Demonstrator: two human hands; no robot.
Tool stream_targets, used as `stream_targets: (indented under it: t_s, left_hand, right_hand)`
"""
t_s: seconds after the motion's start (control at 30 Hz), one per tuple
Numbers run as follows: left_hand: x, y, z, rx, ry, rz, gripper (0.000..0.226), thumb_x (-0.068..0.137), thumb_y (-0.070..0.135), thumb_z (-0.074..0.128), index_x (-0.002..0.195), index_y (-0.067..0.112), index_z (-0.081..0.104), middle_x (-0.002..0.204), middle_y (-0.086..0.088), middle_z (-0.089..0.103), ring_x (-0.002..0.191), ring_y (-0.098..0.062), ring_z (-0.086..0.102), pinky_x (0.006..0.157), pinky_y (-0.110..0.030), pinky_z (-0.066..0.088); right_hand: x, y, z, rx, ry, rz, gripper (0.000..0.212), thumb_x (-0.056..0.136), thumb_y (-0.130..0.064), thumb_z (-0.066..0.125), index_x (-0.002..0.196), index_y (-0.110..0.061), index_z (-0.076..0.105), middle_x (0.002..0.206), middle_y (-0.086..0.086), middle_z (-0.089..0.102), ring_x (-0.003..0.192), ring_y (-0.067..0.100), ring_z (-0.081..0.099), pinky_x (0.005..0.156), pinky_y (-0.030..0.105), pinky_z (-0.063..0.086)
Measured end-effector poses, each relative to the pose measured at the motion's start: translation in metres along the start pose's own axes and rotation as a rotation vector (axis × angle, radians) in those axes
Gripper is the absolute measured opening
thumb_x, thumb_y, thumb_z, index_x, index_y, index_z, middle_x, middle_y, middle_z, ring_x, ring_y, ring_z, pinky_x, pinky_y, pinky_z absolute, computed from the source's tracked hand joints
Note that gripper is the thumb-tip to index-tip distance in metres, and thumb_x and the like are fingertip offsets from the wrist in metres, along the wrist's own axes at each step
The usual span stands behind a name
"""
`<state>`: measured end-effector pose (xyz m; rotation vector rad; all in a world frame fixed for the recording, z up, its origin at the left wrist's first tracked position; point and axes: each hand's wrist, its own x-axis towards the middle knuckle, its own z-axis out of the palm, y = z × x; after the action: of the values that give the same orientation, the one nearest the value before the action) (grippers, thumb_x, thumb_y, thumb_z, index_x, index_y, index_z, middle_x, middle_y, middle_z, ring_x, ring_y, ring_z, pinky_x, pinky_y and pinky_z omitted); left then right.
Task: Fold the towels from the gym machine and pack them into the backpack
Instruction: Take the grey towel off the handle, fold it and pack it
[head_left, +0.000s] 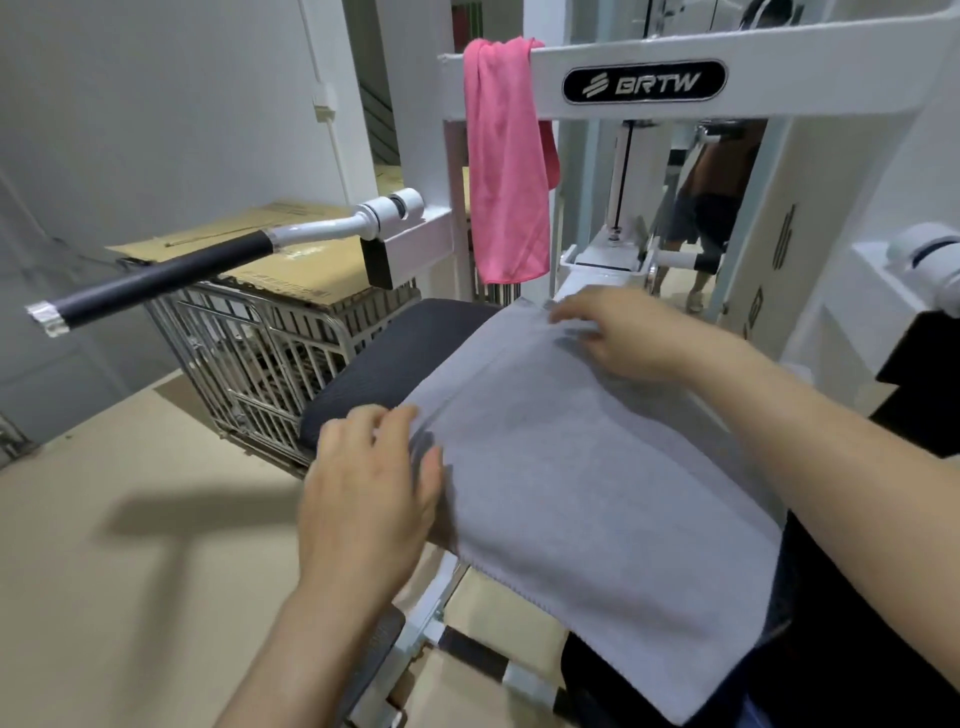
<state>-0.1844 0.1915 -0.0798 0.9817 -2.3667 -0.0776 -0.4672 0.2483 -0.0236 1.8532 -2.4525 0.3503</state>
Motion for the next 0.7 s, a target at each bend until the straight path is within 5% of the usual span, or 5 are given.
stream_targets:
  t_s: [0.07,0.17,0.43,0.57,0.7]
  left_hand:
    - [0.008,-0.007,0.000,0.049,-0.184,-0.154,0.036,0.087,0.050,0.055,0.109,0.022,0.061,0.098,-0.002,0.061,0.094,-0.027,0.056,0.075,-0.038,0.046]
    - [0.009,-0.004,0.001,-0.150,-0.132,-0.226,0.024,0.084,0.048,0.062,0.084,0.024,0.064,0.078,0.007,0.063,0.081,-0.020,0.060,0.068,-0.033,0.045]
    - [0.026,-0.031,-0.007,-0.489,-0.235,-0.291,0.028,0.098,0.031,0.044,0.072,0.023,0.051,0.069,0.008,0.056,0.065,-0.005,0.050,0.062,-0.032,0.040]
    - [0.039,-0.034,-0.006,-0.584,-0.220,-0.408,0.028,0.101,0.023,0.041,0.078,0.010,0.050,0.058,0.000,0.055,0.038,-0.003,0.048,0.039,-0.018,0.034]
    - [0.041,-0.044,0.002,-0.740,-0.303,-0.521,0.031,0.102,0.021,0.038,0.076,0.008,0.048,0.047,-0.004,0.049,0.031,-0.012,0.044,0.035,-0.017,0.031]
  right_hand:
    - [0.015,-0.026,0.012,0.003,-0.104,-0.112,0.054,0.086,-0.004,0.048,0.136,-0.024,0.049,0.141,0.003,0.049,0.129,0.025,0.044,0.107,0.038,0.037]
    - [0.036,-0.040,0.022,-0.146,-0.115,-0.223,0.046,0.083,-0.003,0.045,0.123,-0.023,0.056,0.129,0.002,0.053,0.121,0.026,0.046,0.093,0.041,0.043]
    - [0.071,-0.015,-0.021,-0.131,-0.260,0.059,0.011,0.080,-0.017,0.057,0.074,-0.024,0.063,0.085,-0.002,0.065,0.083,0.023,0.059,0.074,0.037,0.051]
    - [0.082,-0.013,-0.031,0.222,-0.187,0.144,0.015,0.086,-0.011,0.055,0.080,-0.007,0.068,0.075,0.003,0.064,0.070,0.018,0.056,0.064,0.029,0.045]
    - [0.096,-0.008,0.005,0.033,-0.099,0.082,0.019,0.089,-0.012,0.056,0.101,-0.001,0.066,0.096,0.012,0.063,0.094,0.031,0.059,0.076,0.035,0.043]
